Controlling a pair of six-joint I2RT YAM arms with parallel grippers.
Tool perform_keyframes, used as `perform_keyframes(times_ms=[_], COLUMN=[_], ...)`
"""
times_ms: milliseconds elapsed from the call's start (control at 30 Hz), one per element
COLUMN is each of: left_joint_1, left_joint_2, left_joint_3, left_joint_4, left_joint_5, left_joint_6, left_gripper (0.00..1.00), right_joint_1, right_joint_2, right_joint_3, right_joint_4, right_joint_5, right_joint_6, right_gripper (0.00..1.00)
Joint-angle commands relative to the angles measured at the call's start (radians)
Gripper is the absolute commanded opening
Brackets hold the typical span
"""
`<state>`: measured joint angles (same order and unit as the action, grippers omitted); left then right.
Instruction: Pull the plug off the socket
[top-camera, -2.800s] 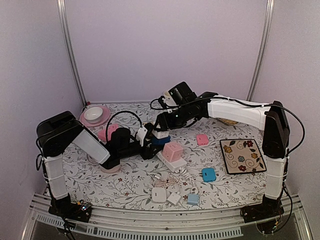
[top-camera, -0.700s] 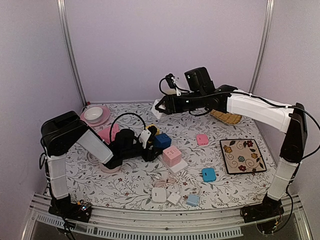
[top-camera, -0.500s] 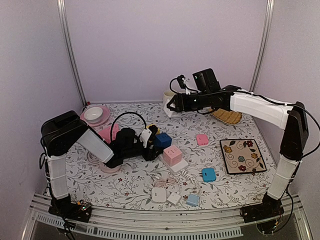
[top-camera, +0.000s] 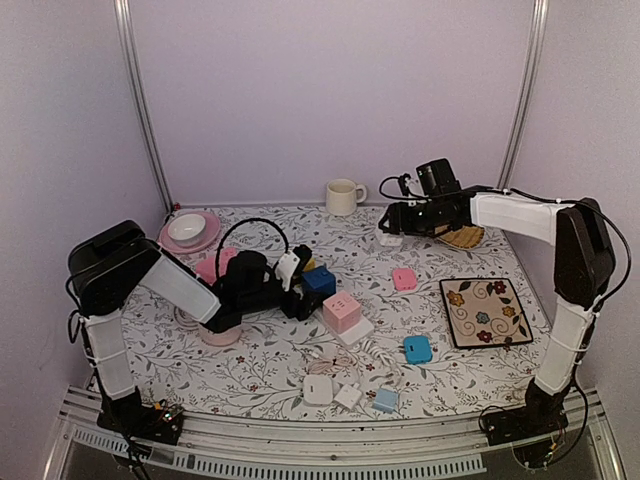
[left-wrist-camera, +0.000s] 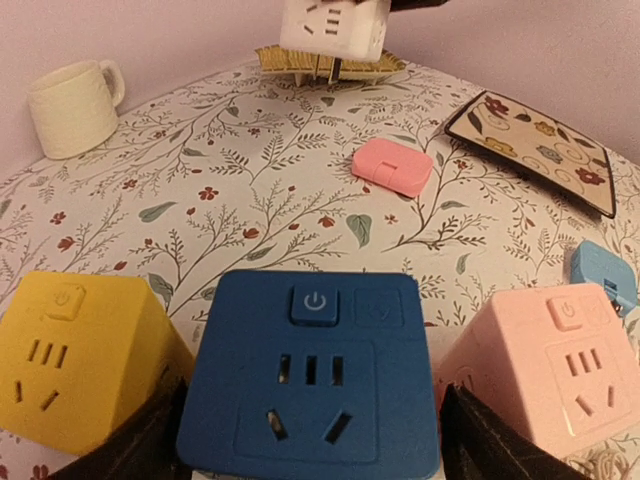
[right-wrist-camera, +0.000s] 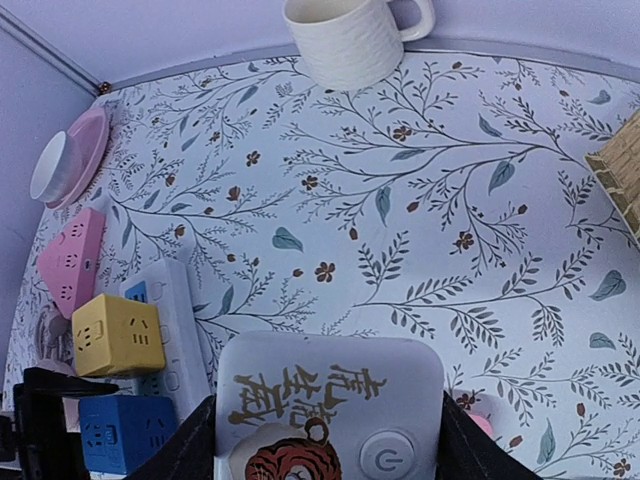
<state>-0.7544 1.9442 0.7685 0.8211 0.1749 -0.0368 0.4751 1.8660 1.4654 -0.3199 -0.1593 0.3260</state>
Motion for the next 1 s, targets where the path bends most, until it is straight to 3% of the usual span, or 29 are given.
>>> perform_keyframes(times_ms=[0,333,600,767,967], left_joint_1=[0.005,0.006,0.023,0.067,0.096], left_joint_2=[-0.062,-0.162,-0.273,-0.317,-0.357], left_joint_3=[-0.026,-0.074,-0.094,-0.135,-0.180], left_joint_4=[0.015,0.007,-0.077,-0.052,-0.021], left_joint_5=[0.021,-0.004,-0.075,-0.071,-0.055], left_joint_6=[-0.001,-0.043,-0.166,-0.263,-0.288], left_gripper=[0.95,0.97,0.97,0.97,0.97], right_joint_1=[-0.038,-0.114,-0.175,-0.185,-0.198], right_joint_2=[0.047,0.141,0.225,0.267,0.265], right_joint_3=[-0.021,-0.033,-0.010,0.010,-0.011], right_joint_4=[0.067,0.094,0.143,0.161,0.166], right_joint_5=[-0.004,-0.029,-0.158,-0.209,-0.204], right_joint_6=[0.015,0.018,0.032,0.047,0.054], right_gripper=[0.22,0.25,0.29,0.38,0.59])
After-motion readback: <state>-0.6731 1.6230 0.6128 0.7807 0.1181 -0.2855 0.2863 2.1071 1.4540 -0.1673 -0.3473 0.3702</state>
